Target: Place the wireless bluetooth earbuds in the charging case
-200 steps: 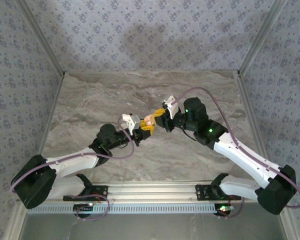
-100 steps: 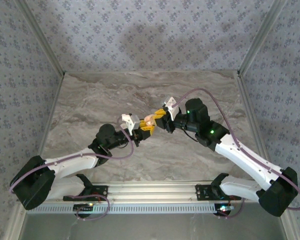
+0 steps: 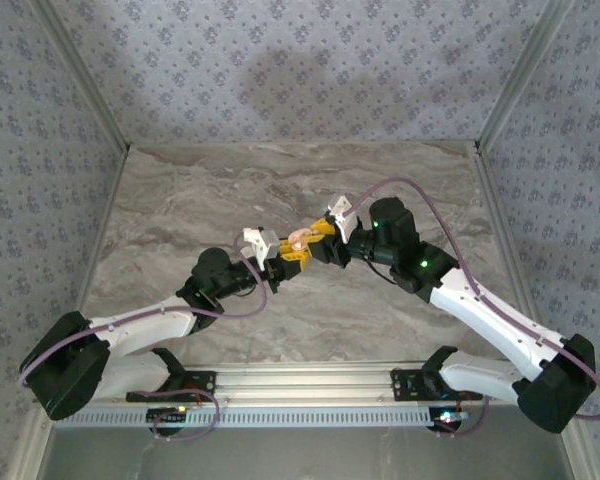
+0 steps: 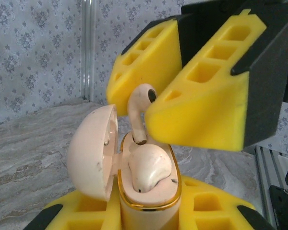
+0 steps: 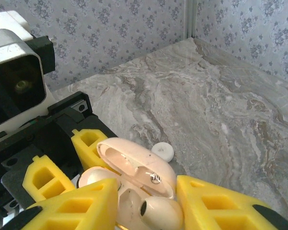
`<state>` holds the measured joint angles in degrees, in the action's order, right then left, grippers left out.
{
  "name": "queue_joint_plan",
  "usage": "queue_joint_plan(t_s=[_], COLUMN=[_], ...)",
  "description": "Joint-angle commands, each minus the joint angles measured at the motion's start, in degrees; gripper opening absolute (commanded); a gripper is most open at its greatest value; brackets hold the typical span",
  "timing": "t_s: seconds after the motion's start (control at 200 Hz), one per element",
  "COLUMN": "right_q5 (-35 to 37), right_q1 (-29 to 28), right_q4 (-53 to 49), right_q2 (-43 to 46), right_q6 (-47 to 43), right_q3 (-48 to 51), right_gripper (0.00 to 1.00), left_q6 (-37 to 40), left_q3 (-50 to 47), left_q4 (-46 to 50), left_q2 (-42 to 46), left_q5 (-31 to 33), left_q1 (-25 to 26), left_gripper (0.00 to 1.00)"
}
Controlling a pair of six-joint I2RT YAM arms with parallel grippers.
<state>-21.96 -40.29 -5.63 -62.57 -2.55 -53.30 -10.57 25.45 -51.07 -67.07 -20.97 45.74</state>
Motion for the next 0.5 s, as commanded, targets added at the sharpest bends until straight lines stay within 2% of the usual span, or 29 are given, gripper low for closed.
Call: queue_joint_plan(t_s=[0.0, 0.29, 0.495], right_q5=[-2.4, -4.2, -2.1], right_q1=[-0.8, 0.6, 4.4], right_q4=[-2.3, 0.1, -3.1], right_q2=[1.4, 3.8, 5.1], right_q6=[0.8, 3.4, 8.1], right_q3=[-1.1, -1.2, -0.5], right_gripper=[0.42, 0.55, 0.55], left_q6=[0.7, 2.0, 4.0], left_q3=[2.4, 2.1, 1.6], left_q4=[-4.1, -2.4, -0.1], left_q2=[1.7, 1.7, 1.9], left_q5=[0.5, 0.5, 1.8], left_q1=[-0.5, -0.5, -0.6], left_gripper=[0.11, 0.11, 0.11])
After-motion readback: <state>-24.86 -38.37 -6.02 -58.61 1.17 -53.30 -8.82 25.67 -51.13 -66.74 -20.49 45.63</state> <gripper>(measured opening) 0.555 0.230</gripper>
